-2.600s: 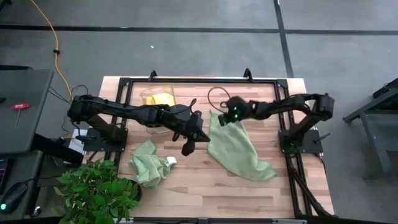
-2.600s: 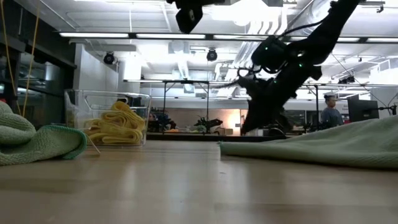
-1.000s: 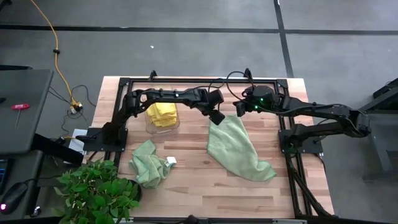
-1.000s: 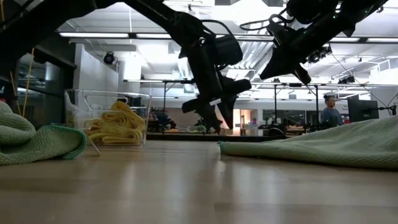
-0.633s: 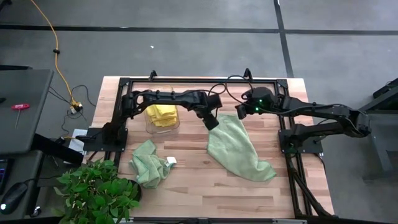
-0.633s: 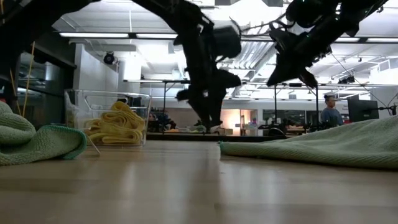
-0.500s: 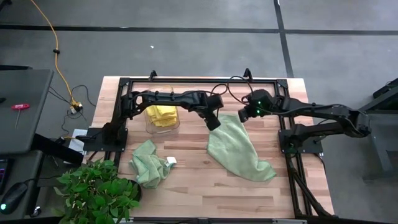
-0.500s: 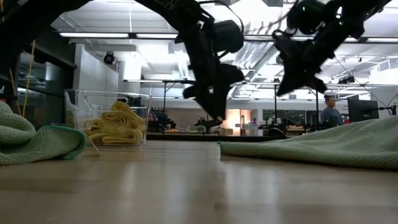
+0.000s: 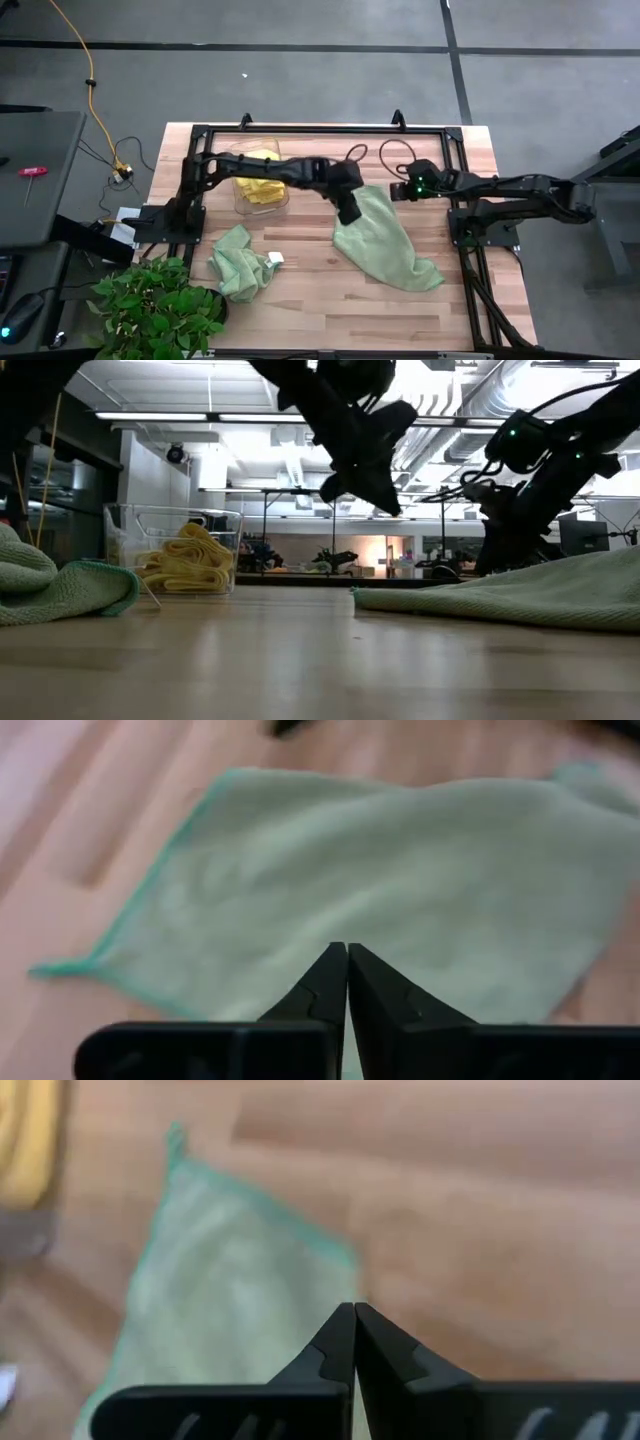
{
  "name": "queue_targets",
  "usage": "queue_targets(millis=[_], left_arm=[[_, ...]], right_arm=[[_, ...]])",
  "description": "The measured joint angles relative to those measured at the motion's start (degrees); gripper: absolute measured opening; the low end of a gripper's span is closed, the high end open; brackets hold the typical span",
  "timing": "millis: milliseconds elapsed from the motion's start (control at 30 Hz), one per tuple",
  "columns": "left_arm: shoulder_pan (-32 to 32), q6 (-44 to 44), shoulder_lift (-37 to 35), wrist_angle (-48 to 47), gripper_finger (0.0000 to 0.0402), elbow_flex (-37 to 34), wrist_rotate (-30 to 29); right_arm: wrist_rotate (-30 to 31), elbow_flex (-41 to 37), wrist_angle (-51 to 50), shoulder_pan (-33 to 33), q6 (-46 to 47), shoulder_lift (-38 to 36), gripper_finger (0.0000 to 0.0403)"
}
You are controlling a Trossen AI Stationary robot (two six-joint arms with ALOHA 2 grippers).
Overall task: Fold microfiber towels
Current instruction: Fold the right green towel
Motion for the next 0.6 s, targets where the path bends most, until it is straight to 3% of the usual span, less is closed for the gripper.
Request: queue_targets(millis=[67,200,433,600], left_arm=[[-1.5,0.2,-1.7,6.9,0.0002,-4.4,2.6],[-4.5,-1.6,-6.6,21.2,0.0001,-13.6,7.0],[-5.9,-11.4,-17.9,32.0,0.0000,-31.7,-2.2],[-5.9,-15.2,-24.5,32.5,0.0000,-38.9,-7.0]], right_arm=[[1.2,0.1,0.1,-1.8,-0.6,1.2,0.0000],[-1.9,1.5,3.8,-4.7,-3.6,5.9,0.0000],[-3.4,8.2,7.9,-5.0,-9.1,19.1,0.0000],[-3.5,16.3,7.7,-4.9,-14.0,28.1,0.0000]])
